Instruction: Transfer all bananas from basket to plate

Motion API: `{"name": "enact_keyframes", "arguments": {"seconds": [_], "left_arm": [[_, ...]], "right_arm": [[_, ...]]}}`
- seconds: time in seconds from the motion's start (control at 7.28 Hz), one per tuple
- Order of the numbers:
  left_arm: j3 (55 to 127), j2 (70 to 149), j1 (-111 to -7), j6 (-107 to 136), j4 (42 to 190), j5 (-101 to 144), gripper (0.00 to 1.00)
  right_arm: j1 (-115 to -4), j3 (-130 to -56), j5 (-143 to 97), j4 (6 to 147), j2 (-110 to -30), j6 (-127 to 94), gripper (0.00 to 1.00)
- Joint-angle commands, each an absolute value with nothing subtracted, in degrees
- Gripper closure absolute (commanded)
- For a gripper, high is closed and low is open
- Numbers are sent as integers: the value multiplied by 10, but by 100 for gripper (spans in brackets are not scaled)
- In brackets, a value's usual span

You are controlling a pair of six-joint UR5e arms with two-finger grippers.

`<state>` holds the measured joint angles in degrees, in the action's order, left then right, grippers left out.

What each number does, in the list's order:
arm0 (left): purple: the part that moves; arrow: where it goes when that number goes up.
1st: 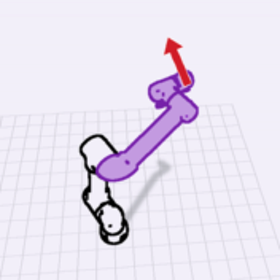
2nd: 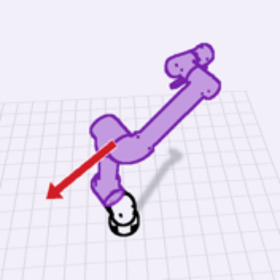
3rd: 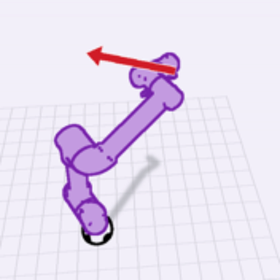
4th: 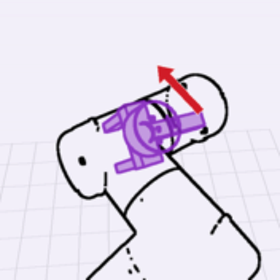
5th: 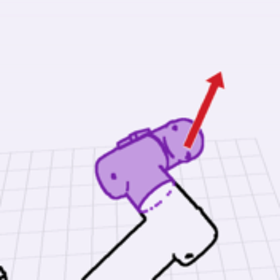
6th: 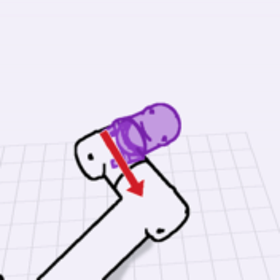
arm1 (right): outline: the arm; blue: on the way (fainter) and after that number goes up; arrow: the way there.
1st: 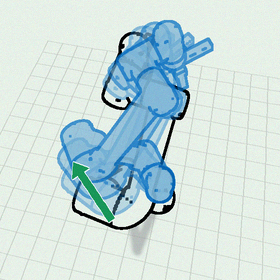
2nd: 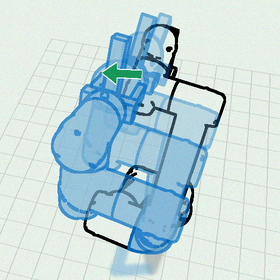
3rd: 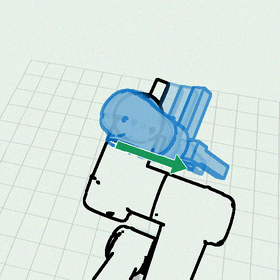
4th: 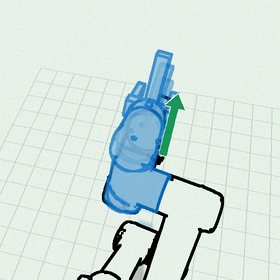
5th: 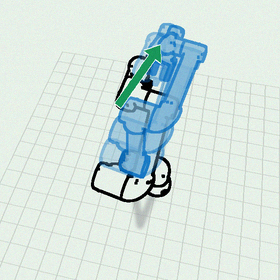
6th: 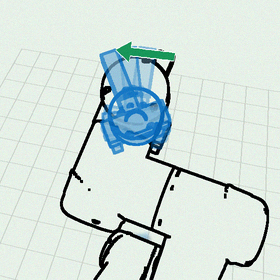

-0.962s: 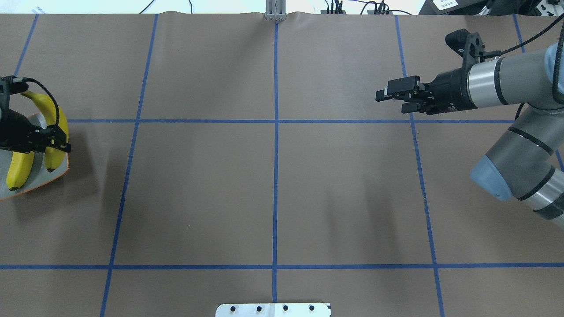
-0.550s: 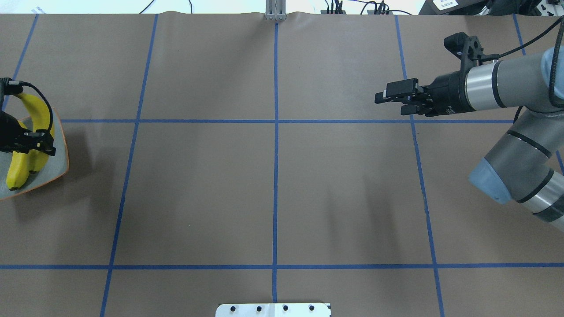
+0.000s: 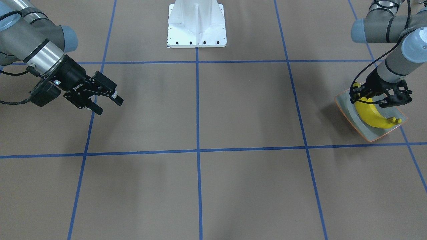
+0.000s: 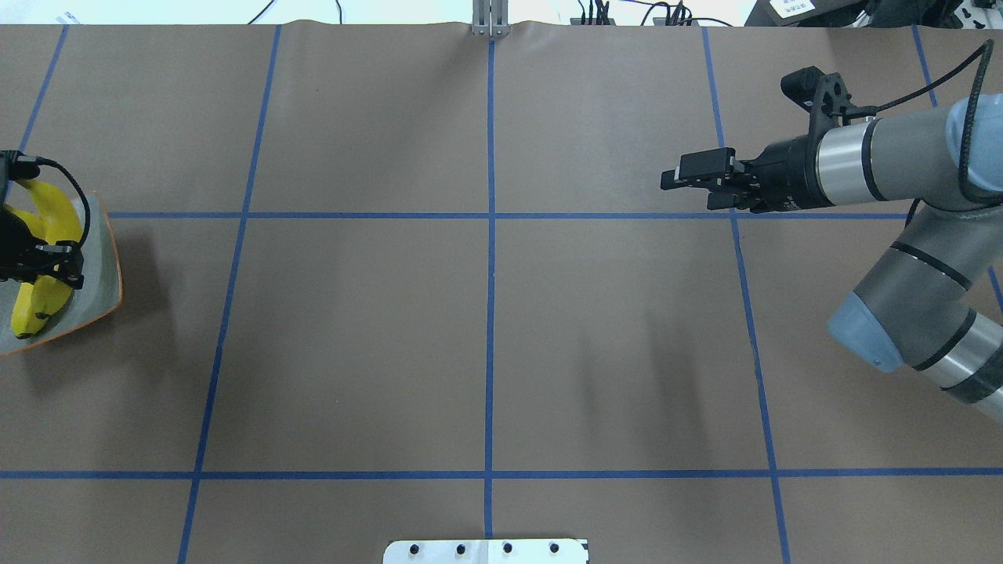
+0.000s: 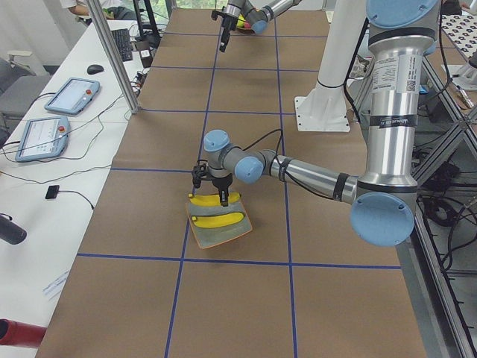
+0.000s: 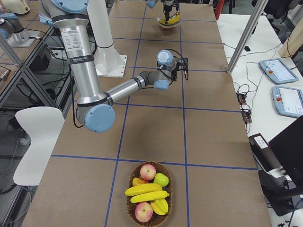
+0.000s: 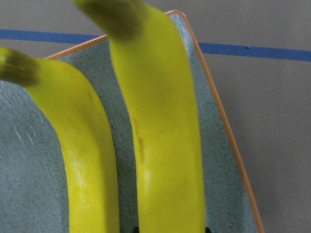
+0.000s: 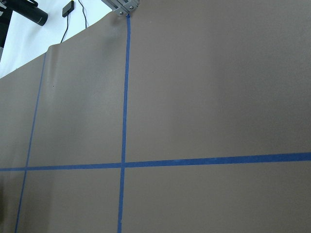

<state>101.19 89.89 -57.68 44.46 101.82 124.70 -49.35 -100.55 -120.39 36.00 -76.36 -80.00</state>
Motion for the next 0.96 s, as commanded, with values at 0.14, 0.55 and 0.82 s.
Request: {"name": "enact_keyframes", "arguments": {"seconds": [0.14, 0.55, 0.82], "left_arm": [[991, 901, -577, 443, 1020, 1245, 33], [999, 901, -577, 443, 1022, 1245, 0], [1028, 903, -587, 443, 1020, 1247, 0]], "right_arm": [[-492, -1005, -1203, 360, -763, -801, 0], [-492, -1005, -1203, 360, -762, -802, 0], [-508, -1015, -1212, 359, -789, -800, 0]]}}
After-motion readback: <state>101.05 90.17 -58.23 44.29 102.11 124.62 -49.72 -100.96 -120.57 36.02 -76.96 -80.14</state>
